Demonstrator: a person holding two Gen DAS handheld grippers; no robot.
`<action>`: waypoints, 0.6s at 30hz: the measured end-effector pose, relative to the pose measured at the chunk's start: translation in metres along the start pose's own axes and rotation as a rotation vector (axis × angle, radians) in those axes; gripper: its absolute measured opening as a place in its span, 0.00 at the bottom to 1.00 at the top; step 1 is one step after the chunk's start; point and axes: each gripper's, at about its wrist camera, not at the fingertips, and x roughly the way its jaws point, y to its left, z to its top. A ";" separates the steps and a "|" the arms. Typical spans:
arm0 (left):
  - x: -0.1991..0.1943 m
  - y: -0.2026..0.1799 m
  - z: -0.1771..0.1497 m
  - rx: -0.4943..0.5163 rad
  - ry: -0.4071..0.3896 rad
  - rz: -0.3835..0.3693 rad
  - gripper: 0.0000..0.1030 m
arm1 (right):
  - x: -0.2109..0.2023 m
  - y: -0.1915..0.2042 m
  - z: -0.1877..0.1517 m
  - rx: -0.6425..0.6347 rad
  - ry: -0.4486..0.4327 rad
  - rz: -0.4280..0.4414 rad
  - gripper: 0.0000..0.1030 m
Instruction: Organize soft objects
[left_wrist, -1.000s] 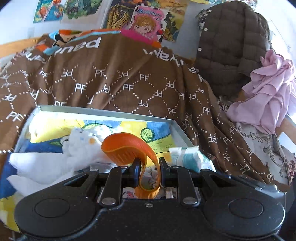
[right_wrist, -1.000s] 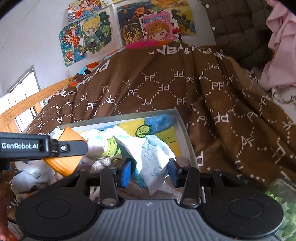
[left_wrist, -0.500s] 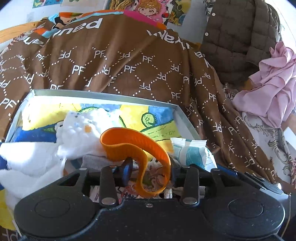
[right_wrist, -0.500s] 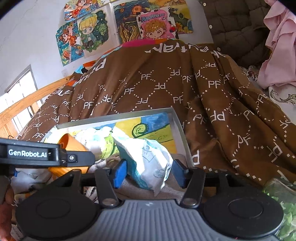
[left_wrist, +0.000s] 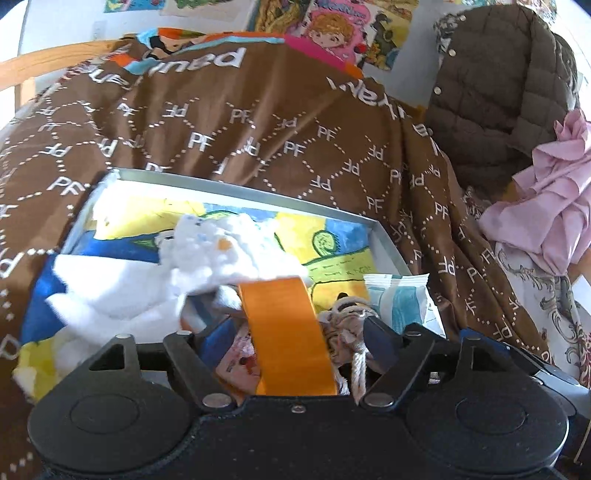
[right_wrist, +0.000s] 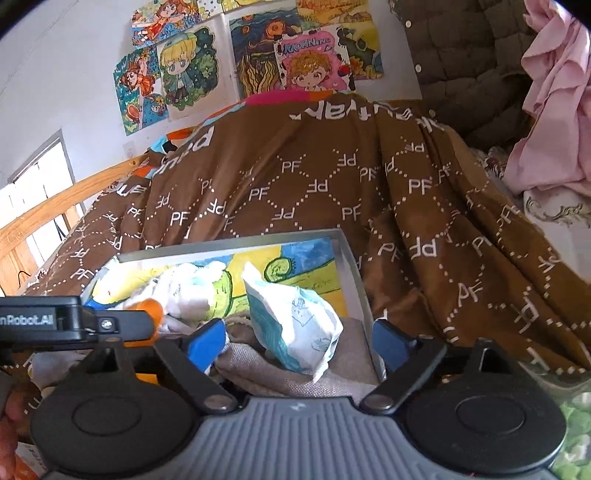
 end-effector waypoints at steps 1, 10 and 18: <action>-0.005 0.001 0.000 -0.004 -0.011 0.006 0.82 | -0.004 0.000 0.001 0.000 -0.006 0.000 0.92; -0.062 0.003 -0.004 0.015 -0.143 0.048 0.95 | -0.055 0.012 0.020 -0.039 -0.074 0.006 1.00; -0.120 0.000 -0.012 0.005 -0.231 0.065 0.99 | -0.113 0.021 0.031 -0.063 -0.126 0.017 1.00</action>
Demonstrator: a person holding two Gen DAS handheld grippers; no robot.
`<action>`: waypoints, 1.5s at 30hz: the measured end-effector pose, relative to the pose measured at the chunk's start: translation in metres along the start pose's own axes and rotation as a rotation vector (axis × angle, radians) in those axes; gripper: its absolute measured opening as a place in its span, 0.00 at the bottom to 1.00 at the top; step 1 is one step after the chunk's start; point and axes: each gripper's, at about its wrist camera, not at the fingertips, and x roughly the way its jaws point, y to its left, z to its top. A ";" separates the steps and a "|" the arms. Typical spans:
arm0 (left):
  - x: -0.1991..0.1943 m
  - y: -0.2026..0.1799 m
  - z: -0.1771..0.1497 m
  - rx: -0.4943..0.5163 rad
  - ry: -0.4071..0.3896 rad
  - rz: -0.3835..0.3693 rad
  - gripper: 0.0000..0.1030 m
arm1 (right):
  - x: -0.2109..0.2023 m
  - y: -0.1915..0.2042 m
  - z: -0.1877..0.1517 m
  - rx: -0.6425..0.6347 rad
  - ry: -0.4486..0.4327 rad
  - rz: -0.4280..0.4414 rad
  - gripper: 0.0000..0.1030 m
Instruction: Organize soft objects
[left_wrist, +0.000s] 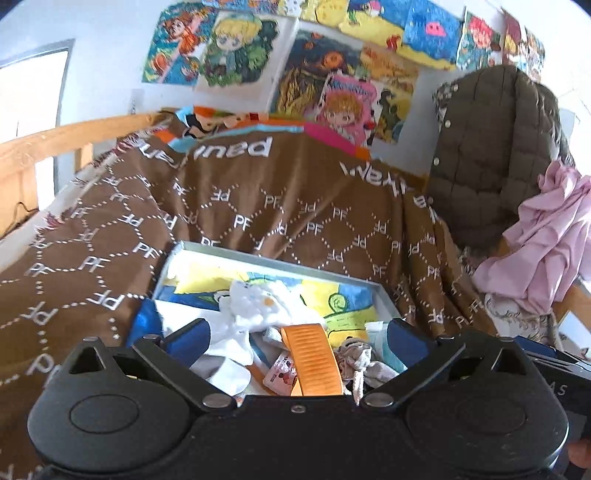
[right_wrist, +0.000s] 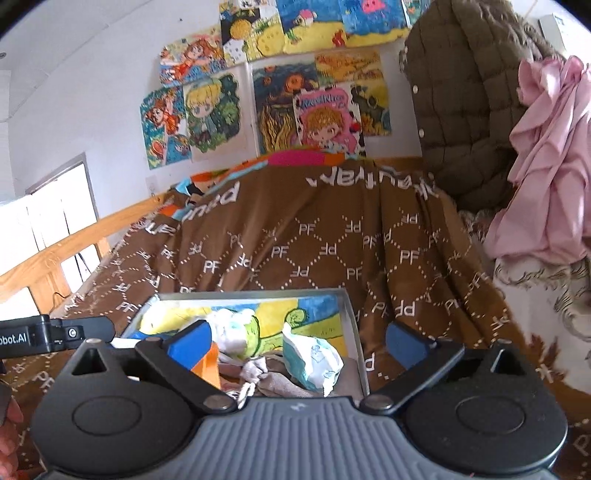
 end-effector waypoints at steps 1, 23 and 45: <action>-0.007 -0.001 0.000 -0.002 -0.007 -0.002 0.99 | -0.006 0.001 0.001 -0.003 -0.008 0.001 1.00; -0.137 -0.015 -0.036 0.051 -0.170 0.018 0.99 | -0.120 0.028 -0.020 -0.035 -0.070 -0.006 1.00; -0.210 -0.009 -0.084 0.052 -0.226 0.078 0.99 | -0.186 0.041 -0.060 -0.064 -0.074 -0.014 1.00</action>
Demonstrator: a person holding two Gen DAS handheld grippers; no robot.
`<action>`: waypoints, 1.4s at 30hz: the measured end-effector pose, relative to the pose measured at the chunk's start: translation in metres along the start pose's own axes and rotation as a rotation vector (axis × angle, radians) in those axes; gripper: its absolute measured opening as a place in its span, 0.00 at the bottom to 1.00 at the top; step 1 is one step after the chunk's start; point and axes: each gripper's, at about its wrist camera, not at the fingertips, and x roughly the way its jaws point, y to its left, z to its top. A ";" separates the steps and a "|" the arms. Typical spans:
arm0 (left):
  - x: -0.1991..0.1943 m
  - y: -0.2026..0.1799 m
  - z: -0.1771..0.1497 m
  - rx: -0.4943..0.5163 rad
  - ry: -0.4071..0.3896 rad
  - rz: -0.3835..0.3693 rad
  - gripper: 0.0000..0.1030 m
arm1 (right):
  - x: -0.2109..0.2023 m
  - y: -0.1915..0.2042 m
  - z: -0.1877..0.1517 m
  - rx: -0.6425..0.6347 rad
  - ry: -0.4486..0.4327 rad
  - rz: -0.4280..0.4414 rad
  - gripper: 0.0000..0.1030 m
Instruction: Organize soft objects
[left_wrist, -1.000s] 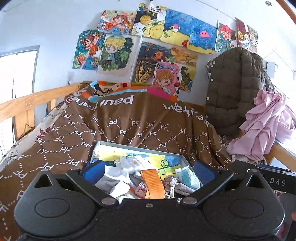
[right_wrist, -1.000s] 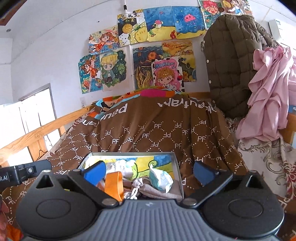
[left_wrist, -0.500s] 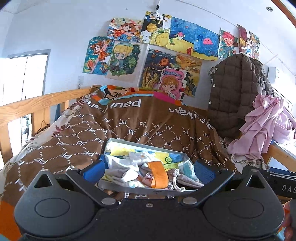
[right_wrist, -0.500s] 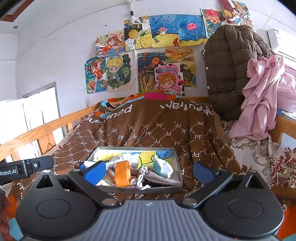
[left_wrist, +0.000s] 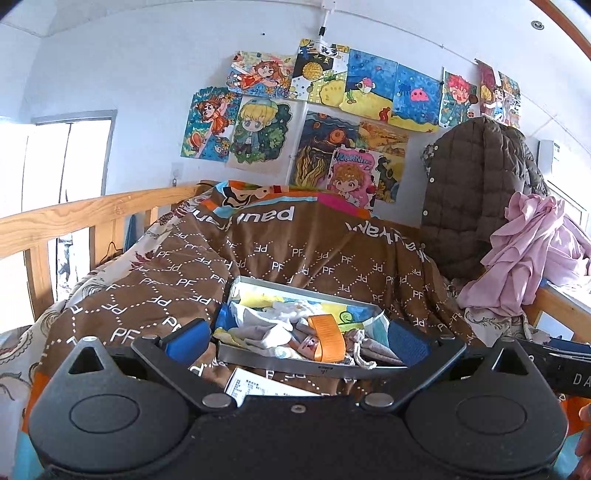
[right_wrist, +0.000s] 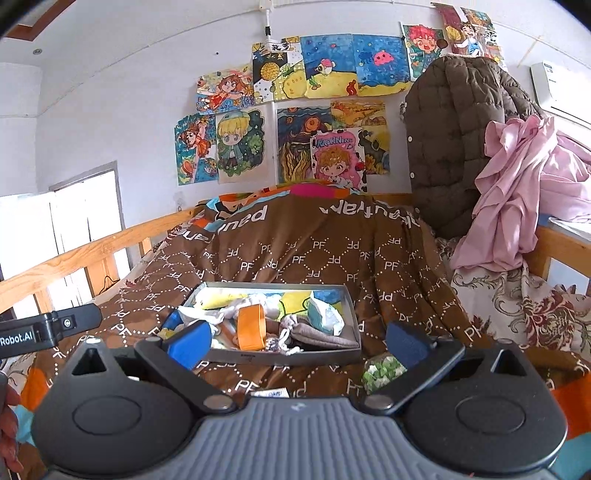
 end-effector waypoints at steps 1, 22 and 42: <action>-0.003 0.000 -0.002 0.004 -0.002 0.001 0.99 | -0.001 0.001 -0.002 -0.004 0.002 -0.001 1.00; -0.025 0.002 -0.033 0.042 0.025 0.037 0.99 | -0.010 0.010 -0.026 -0.055 0.033 -0.038 1.00; -0.036 0.007 -0.052 0.036 0.066 0.146 0.99 | -0.031 0.010 -0.049 -0.016 0.090 -0.022 1.00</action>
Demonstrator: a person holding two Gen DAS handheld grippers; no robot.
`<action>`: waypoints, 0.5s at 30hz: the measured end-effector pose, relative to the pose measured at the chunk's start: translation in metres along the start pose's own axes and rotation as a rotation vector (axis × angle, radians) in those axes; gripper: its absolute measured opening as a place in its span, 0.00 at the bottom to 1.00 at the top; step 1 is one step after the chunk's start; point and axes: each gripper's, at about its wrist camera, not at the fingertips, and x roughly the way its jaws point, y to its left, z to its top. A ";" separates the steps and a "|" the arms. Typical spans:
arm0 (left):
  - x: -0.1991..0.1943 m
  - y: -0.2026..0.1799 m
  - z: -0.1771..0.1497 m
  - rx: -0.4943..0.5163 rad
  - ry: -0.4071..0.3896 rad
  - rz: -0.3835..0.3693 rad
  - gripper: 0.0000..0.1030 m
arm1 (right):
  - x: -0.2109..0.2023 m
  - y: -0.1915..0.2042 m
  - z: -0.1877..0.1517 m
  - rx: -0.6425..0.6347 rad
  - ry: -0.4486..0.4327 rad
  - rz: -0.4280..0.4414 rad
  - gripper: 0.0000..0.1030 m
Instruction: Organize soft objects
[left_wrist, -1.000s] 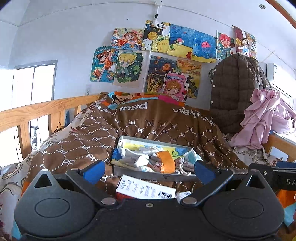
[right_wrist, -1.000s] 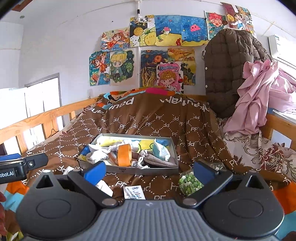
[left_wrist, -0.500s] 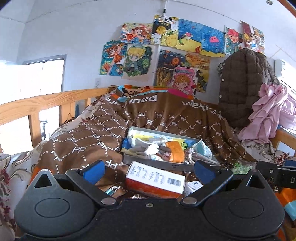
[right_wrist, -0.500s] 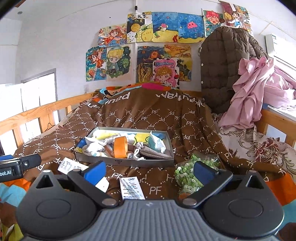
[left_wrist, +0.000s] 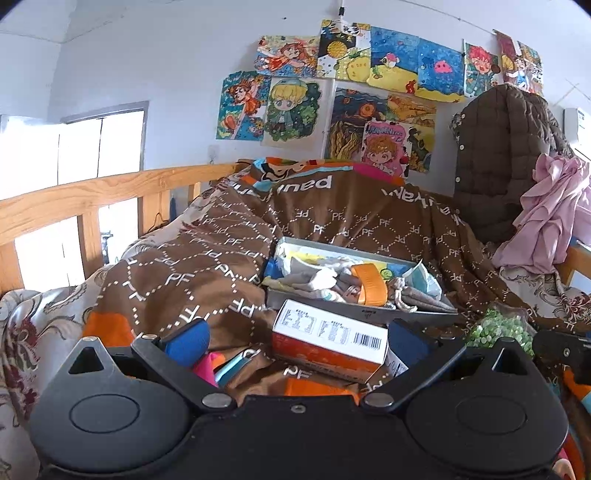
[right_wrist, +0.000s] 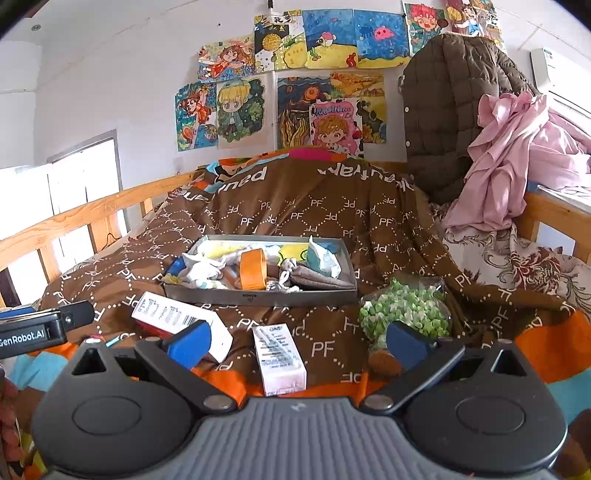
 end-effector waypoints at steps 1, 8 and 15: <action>-0.002 0.000 -0.001 0.000 0.002 0.007 0.99 | -0.001 0.000 -0.001 0.001 0.000 0.000 1.00; -0.015 0.001 -0.008 0.001 0.012 0.023 0.99 | -0.005 0.002 -0.007 -0.002 0.018 0.001 1.00; -0.010 -0.005 -0.017 0.027 0.090 0.012 0.99 | 0.006 0.005 -0.011 -0.017 0.063 0.000 1.00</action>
